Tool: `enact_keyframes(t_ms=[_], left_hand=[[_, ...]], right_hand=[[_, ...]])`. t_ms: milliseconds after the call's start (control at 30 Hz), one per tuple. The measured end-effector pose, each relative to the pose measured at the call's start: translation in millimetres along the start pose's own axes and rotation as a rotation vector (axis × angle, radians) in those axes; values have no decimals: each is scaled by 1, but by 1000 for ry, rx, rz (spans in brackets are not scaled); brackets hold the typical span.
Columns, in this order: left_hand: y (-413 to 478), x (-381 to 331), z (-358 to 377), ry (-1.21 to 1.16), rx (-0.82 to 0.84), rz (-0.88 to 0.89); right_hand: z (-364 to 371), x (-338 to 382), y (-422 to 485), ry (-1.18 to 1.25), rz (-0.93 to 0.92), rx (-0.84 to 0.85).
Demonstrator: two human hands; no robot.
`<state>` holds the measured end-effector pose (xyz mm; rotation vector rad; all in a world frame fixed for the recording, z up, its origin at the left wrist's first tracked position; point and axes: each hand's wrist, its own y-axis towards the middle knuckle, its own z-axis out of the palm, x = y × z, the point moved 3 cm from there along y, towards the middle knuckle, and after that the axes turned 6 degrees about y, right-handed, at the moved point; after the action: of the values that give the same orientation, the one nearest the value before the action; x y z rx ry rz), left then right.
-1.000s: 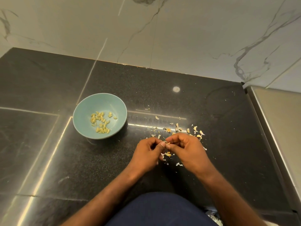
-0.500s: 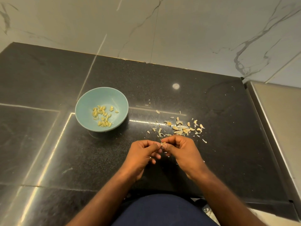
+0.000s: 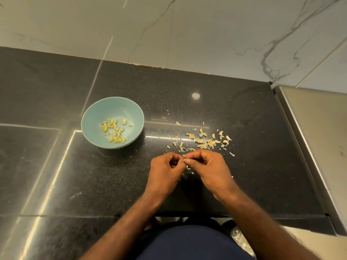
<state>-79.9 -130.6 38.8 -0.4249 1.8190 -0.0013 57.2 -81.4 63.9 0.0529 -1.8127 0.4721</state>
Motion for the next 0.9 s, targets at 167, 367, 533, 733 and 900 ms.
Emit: enact_keyframes(t_ms=[167, 367, 533, 733, 900], left_hand=[[-1, -2, 5, 16, -2, 13], [-4, -3, 14, 38, -14, -1], [-13, -9, 25, 70, -42, -12], [-23, -17, 37, 133, -90, -3], [-29, -19, 43, 187, -131, -12]], right_hand=[[-5, -5, -4, 41, -9, -3], [-6, -22, -8, 126, -1, -42], [-13, -35, -15, 251, 4, -53], [-21, -45, -24, 356, 26, -70], [-19, -54, -29, 536, 118, -62]])
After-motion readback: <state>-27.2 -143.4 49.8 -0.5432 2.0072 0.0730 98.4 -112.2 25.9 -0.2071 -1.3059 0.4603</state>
